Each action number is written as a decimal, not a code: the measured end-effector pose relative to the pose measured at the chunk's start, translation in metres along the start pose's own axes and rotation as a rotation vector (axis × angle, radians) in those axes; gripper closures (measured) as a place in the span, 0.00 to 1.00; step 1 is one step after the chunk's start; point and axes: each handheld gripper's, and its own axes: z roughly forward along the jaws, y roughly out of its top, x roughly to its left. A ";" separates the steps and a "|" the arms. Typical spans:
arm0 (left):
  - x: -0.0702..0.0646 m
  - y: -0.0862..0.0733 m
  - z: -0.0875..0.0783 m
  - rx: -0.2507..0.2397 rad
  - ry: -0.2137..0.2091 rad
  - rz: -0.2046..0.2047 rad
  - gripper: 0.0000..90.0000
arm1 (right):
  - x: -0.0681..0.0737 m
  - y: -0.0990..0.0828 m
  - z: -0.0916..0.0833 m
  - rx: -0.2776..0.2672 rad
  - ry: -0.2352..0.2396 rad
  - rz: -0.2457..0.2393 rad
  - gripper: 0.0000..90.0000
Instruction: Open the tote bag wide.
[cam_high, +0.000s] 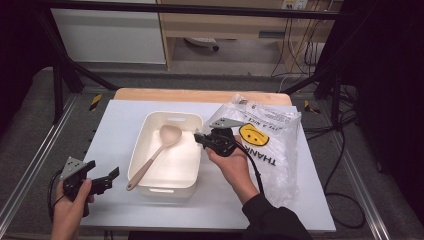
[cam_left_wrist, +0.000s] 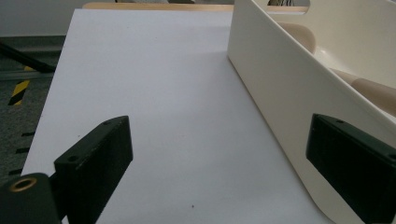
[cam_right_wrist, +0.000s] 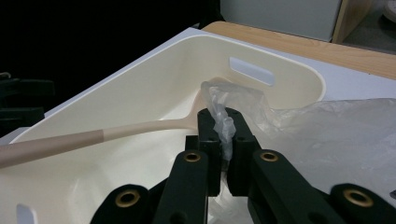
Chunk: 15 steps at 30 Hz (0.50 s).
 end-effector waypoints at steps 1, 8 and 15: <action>0.000 0.000 0.000 0.002 0.002 0.001 0.08 | 0.000 0.001 0.002 0.002 -0.004 0.000 0.97; -0.001 0.000 0.000 -0.002 0.000 0.002 0.08 | 0.002 0.005 0.008 0.012 -0.017 0.004 0.88; -0.001 0.001 0.000 -0.004 0.001 0.004 0.08 | 0.008 0.008 -0.004 0.011 -0.047 -0.012 0.38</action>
